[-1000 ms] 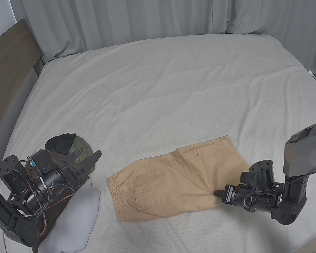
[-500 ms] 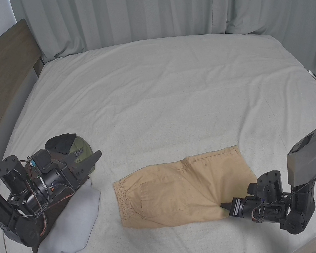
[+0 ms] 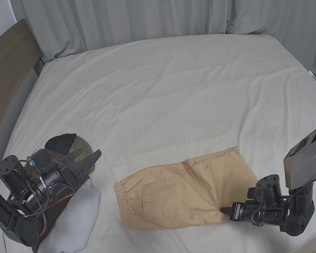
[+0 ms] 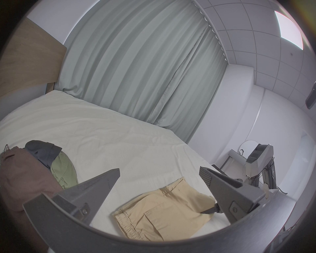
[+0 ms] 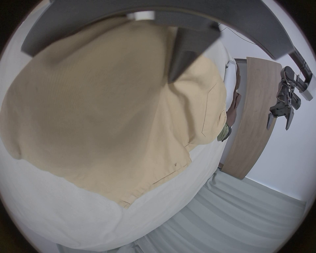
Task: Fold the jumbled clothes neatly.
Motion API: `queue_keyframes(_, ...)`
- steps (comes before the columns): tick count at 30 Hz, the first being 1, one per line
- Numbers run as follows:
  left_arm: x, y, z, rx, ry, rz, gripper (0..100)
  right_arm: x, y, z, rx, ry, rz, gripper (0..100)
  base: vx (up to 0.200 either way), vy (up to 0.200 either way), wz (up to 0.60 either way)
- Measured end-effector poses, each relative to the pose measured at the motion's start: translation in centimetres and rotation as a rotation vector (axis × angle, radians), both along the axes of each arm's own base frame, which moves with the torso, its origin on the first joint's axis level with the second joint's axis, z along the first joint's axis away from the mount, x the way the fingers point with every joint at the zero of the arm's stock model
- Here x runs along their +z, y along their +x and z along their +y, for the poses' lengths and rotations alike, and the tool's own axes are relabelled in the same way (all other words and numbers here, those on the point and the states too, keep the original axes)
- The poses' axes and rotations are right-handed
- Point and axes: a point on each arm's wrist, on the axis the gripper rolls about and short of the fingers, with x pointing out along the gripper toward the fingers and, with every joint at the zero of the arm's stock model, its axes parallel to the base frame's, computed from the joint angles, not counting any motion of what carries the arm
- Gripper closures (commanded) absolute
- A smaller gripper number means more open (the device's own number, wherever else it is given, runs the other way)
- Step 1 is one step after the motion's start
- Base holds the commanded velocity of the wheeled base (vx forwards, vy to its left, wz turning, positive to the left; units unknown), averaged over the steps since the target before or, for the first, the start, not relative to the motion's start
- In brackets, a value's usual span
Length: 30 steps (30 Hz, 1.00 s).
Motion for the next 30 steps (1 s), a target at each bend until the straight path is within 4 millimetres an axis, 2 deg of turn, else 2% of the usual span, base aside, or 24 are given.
queue_keyframes(5, 0.0, 0.0, 0.0, 0.001, 0.0, -0.002, 0, 0.0, -0.4, 0.3, 0.02, 0.009, -0.016, 0, 0.0, 0.0, 0.0)
queue_keyframes(12, 0.2, 0.0, 0.0, 0.001, -0.001, -0.008, 0, 0.0, -3.5, 1.4, 0.149, -0.002, 0.028, 0, 0.0, 0.0, 0.0)
queue_keyframes(18, 0.3, 0.0, 0.0, 0.0, -0.001, -0.013, 0, 1.4, -5.0, 2.8, 0.234, 0.025, -0.004, 0, 0.0, 0.0, 0.0)
queue_keyframes(24, 0.3, -0.2, -0.1, -0.021, 0.001, -0.012, 0, 3.8, -4.8, 3.7, 0.262, 0.09, -0.096, 0, 0.0, 0.0, 0.0)
queue_keyframes(30, 0.2, -0.3, -0.1, -0.041, 0.002, -0.008, 0, 6.4, -3.2, 4.4, 0.24, 0.17, -0.222, 0, 0.0, 0.0, 0.0)
